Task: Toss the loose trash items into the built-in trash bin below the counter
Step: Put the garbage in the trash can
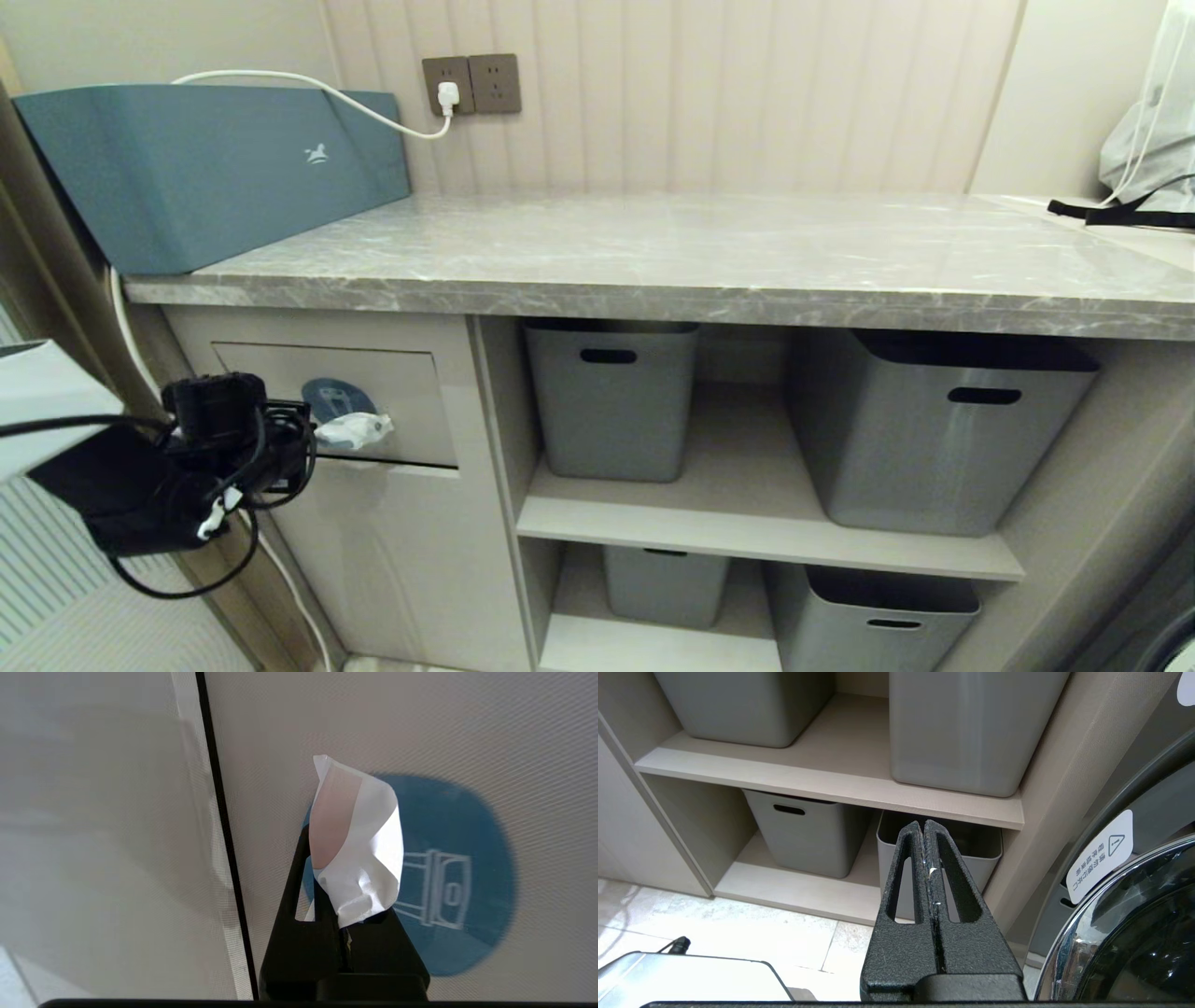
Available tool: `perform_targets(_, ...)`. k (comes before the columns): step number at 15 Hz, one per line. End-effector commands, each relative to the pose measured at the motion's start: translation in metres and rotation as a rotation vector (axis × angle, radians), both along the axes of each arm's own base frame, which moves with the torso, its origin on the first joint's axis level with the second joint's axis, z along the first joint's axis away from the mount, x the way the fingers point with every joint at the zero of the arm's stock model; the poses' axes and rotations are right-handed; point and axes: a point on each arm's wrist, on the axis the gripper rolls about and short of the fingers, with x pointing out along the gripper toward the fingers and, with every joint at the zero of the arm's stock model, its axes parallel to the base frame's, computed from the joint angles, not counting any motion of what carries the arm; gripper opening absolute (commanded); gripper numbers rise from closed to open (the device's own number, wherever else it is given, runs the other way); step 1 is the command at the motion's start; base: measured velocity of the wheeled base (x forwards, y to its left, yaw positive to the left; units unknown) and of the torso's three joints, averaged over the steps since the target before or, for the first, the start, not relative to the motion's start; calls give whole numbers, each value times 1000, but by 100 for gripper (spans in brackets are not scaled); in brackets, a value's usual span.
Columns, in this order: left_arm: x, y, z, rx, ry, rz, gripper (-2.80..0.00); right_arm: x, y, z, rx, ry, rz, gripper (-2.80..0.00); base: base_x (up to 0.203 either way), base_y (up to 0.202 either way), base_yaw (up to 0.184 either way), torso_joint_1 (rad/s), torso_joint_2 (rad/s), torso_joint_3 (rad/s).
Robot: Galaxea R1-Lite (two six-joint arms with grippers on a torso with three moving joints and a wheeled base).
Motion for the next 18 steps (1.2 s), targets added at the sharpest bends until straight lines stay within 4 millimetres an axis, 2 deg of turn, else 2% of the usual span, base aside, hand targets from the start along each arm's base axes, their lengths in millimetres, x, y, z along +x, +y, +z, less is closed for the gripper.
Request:
perform_targets(1,7,-1,-2,-4,-4,4,-280,0,0,0,-1,2,1,-280,0,0,0,0,0,0)
perform_targets(14,45,3,-6,7,-71,21,-280,0,0,0,-4,2,-1,-280,0,0,0,0,0,0)
perform_targets(15,45,3,-5,7,-72,21,0,0,0,0,-4,2,-1,-280,0,0,0,0,0,0)
perform_targets(18,48,4,-5,8,-82,24,0,0,0,0,-4,2,-1,-280,0,0,0,0,0,0)
